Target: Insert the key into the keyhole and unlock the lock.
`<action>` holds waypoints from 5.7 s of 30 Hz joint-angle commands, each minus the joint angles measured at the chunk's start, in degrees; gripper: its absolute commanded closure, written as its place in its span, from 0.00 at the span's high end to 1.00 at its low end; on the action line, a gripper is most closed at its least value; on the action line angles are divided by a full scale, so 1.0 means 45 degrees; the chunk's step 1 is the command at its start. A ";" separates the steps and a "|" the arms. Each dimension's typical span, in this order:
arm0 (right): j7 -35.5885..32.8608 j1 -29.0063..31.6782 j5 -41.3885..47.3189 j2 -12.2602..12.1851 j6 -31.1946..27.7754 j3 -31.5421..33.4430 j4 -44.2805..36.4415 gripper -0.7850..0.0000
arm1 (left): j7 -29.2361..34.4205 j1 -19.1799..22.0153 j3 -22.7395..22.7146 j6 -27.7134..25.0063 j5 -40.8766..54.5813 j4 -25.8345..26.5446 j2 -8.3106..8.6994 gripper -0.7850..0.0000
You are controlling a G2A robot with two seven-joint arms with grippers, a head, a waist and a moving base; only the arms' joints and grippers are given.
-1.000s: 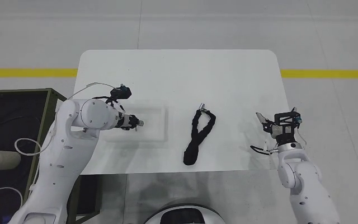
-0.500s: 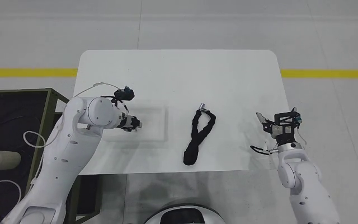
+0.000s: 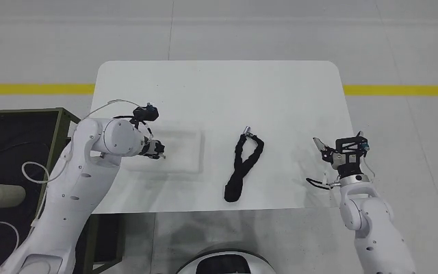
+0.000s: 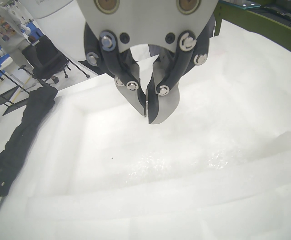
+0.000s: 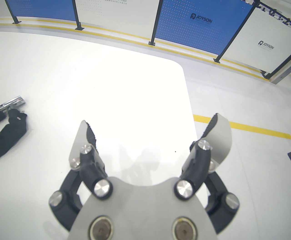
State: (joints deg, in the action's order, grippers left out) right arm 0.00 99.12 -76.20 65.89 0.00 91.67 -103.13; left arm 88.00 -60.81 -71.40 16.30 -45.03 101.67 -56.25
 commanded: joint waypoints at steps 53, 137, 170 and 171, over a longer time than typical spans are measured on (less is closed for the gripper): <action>-0.4782 -0.0724 0.4976 0.0163 -0.1435 -0.1237 -0.2470 1.00 | -0.4517 -0.1962 -0.4905 -0.1638 1.4710 -0.2835 -0.0203 0.00; -1.5414 -0.6841 1.0547 0.3073 0.1930 -0.3547 0.0317 0.00 | -0.4517 -0.1962 -0.4905 -0.1638 1.4710 -0.2835 -0.0203 0.00; -1.6547 -0.6666 1.9860 0.2860 -0.5374 -0.2363 0.4108 0.00 | -0.5323 -0.2833 -0.4461 -0.3261 1.5851 -0.1269 -0.0381 0.00; -1.6468 -0.6602 1.8886 0.2786 -0.5764 -0.2283 0.3653 0.00 | -0.5361 -0.2790 -0.4380 -0.3462 1.6074 -0.1181 -0.0407 0.00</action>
State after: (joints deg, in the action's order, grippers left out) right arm -74.40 69.20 14.37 78.72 -24.19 81.04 -84.66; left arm 64.08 -73.59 -91.53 1.98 26.20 96.05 -57.96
